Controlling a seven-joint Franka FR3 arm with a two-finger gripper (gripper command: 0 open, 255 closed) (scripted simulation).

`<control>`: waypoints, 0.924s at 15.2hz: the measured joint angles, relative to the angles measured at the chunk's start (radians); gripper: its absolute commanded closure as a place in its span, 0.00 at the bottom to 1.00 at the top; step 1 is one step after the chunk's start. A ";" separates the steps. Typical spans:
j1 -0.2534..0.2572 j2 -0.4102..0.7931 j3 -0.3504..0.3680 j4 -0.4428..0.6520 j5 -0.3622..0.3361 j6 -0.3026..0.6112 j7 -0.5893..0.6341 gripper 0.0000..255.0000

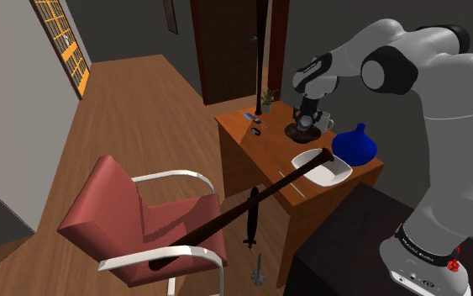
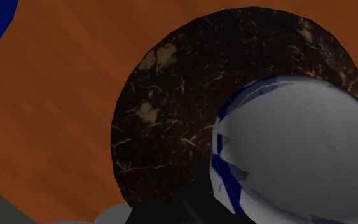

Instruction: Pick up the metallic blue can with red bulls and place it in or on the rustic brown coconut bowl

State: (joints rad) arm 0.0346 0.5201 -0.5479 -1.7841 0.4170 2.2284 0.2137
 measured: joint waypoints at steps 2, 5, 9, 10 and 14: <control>-0.002 0.004 0.002 0.000 0.003 0.004 -0.002 1.00; -0.002 0.005 0.002 0.000 0.004 0.005 -0.003 1.00; -0.003 0.005 0.002 0.000 0.004 0.005 -0.003 0.00; -0.003 0.005 0.002 0.000 0.004 0.005 -0.003 0.00; -0.002 -0.001 -0.002 0.007 -0.002 -0.007 0.001 0.00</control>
State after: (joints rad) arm 0.0330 0.5190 -0.5496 -1.7770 0.4149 2.2212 0.2144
